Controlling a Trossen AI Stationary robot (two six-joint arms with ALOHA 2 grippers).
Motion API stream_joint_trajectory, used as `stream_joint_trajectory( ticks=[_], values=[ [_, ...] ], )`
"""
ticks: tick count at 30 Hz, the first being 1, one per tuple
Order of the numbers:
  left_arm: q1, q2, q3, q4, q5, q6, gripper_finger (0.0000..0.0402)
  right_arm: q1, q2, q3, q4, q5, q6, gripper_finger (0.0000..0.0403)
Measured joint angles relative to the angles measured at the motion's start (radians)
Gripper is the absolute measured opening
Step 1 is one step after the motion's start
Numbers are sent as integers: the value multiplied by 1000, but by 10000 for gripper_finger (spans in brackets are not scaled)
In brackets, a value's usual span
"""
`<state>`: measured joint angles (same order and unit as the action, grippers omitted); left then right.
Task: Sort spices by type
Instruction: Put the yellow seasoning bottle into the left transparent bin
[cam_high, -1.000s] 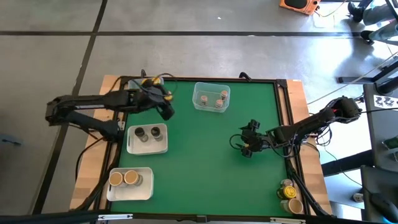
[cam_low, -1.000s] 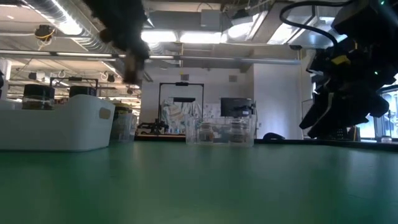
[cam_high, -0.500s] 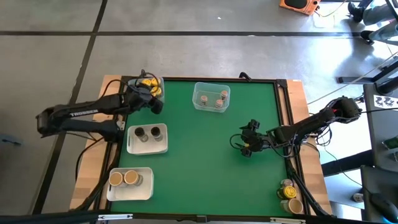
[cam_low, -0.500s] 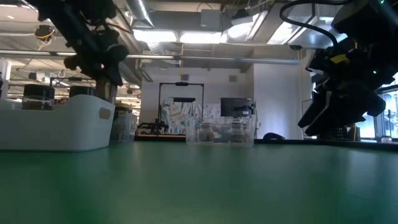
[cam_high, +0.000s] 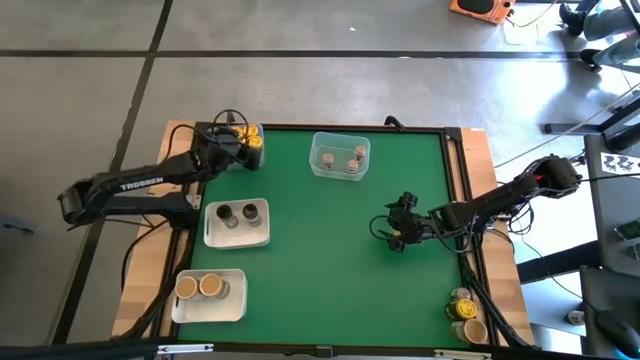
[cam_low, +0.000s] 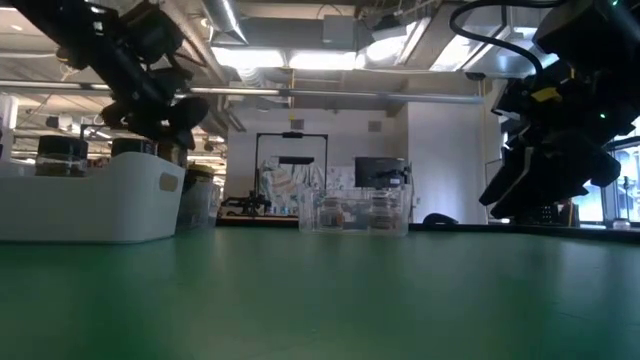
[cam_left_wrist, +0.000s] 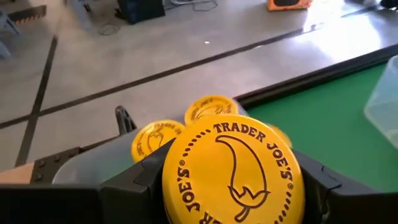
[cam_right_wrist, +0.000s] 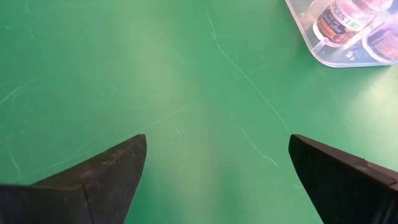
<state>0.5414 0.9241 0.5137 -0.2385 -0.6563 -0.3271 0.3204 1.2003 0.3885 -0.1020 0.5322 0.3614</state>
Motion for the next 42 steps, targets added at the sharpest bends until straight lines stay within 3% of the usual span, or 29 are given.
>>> stream_joint_trajectory(
  ticks=[11, 20, 31, 36, 42],
  values=[
    [53, 0, -128, 167, 13, -9, 225, 0, 0, 0, 0, 0, 0, 392],
    [62, 3, -175, 198, 18, -48, 217, 0, 0, 0, 0, -1, 0, 392],
    [62, -8, -148, 166, 34, -37, 291, 0, 0, 0, 0, -20, 0, 392],
    [60, -73, 0, -34, 112, -1, 295, 0, 0, 0, 0, -20, 0, 392],
    [-26, -135, 131, -18, 402, 69, 295, 0, 0, 0, 0, -43, 1, 392]
  ],
)
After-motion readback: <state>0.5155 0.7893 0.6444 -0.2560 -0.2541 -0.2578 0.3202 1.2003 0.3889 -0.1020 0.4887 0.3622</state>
